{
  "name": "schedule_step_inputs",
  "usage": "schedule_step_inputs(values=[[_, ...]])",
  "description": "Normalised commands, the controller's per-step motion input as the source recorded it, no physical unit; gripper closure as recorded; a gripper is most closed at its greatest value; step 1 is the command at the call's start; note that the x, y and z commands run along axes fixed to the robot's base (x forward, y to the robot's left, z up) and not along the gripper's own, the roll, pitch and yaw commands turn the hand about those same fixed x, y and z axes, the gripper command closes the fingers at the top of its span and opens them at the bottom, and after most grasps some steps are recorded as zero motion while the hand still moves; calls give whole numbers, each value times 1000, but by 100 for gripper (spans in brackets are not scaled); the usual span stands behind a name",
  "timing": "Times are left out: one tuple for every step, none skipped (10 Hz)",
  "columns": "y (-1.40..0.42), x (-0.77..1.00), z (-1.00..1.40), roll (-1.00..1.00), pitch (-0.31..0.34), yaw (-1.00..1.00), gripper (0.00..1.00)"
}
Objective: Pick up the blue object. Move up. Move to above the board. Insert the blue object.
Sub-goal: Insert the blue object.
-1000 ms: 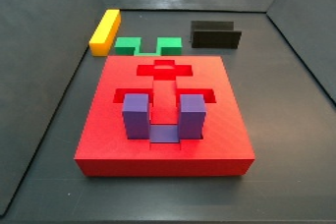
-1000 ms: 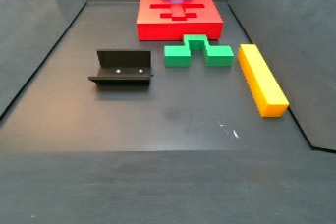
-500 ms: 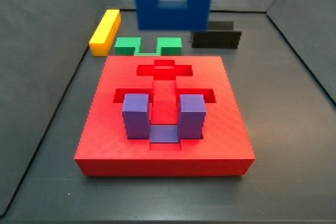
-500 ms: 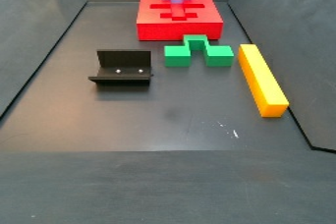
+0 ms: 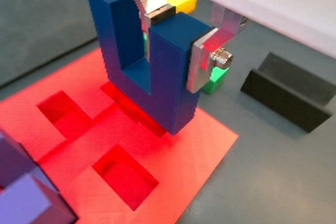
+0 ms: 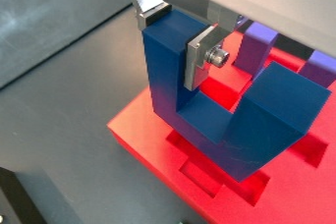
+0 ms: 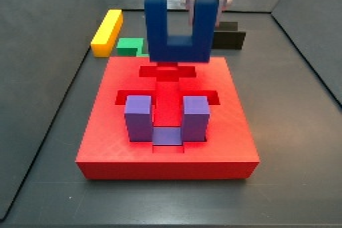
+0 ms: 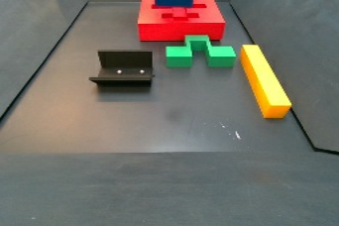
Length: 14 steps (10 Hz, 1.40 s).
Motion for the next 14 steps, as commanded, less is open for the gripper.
schedule_step_inputs(values=[[-23,49,-3,0,0,0,100],[0,0,-240,0,-33,0,100],[0,0,-289,0,-66,23,100],[20,-17,-311,-3,-89,51,100],[11,-51,-214,-24,-67,83,100],[23,-249,0,-51,-97,120,100],[91,-260,0,-103,-137,137,100],[83,-346,0,-123,-191,166,100],[23,-206,3,-117,-199,206,100],[0,0,-9,-51,-149,123,100],[0,46,-171,0,-124,83,100],[0,54,-269,0,-119,97,100],[0,146,-246,30,-50,34,100],[26,140,-214,76,-7,0,100]])
